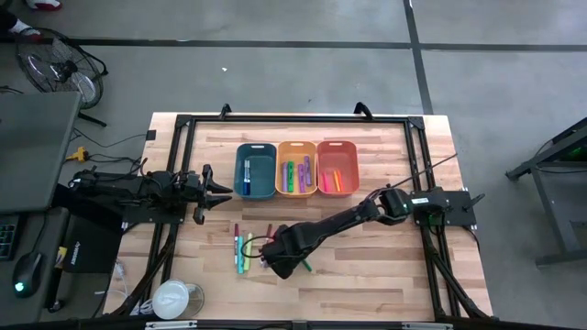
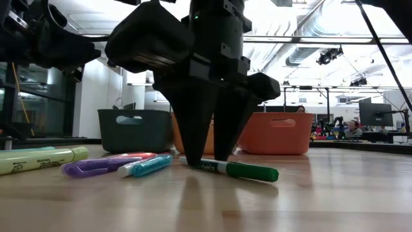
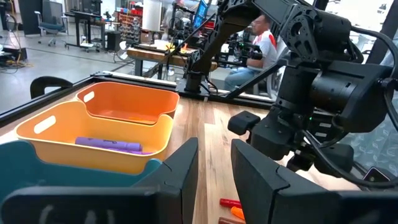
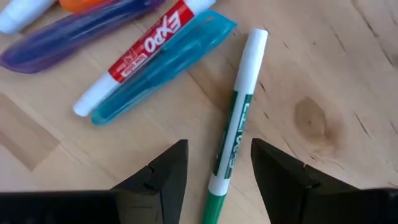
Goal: Pick & Place Markers
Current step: Put the green marker pen into the blue bin
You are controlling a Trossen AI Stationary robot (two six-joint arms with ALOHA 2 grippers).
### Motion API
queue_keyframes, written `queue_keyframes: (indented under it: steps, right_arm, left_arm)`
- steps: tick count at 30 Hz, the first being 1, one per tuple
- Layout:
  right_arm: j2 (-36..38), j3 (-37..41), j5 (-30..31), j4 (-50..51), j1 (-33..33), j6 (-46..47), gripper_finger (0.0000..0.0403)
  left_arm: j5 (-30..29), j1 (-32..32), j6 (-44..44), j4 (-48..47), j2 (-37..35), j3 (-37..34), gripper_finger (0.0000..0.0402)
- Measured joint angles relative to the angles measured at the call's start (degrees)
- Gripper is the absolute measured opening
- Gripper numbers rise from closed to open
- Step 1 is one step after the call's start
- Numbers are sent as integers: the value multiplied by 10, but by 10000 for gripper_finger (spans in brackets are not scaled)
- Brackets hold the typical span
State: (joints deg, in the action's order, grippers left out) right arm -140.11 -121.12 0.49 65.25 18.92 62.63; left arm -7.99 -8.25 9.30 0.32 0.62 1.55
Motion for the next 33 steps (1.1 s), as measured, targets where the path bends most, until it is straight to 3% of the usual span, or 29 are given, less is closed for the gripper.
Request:
queue_keyframes:
  steps: [33]
  right_arm:
    - [-49,-3,-61,-6,-3,40,165]
  left_arm:
    - [0,0,0,0,0,0,94]
